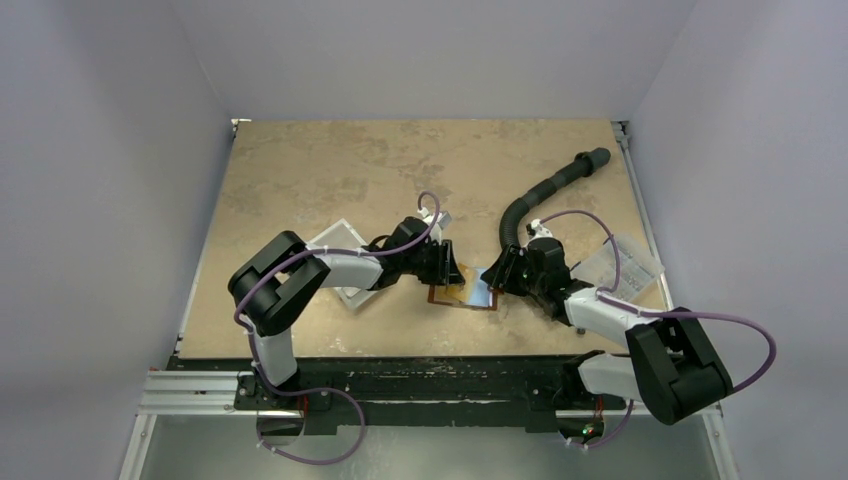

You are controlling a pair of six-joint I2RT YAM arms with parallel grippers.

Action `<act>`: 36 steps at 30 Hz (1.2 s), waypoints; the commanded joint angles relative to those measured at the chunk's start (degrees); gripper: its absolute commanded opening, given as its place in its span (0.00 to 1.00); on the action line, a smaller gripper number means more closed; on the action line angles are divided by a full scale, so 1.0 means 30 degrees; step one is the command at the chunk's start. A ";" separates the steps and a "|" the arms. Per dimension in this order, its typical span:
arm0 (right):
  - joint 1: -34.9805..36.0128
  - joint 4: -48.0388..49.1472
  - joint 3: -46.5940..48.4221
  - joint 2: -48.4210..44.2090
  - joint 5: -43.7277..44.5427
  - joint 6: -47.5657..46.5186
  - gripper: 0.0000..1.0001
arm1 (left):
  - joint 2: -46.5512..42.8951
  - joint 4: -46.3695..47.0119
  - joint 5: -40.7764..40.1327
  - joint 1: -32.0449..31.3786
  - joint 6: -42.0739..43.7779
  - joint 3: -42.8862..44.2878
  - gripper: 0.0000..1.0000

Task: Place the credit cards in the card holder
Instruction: Insert the credit card into the card holder.

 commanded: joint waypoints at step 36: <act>0.0174 -0.0663 -0.0759 -0.0305 -0.0720 0.0511 0.51 | 0.1827 1.4163 0.0974 0.0914 -0.9605 -0.5231 0.00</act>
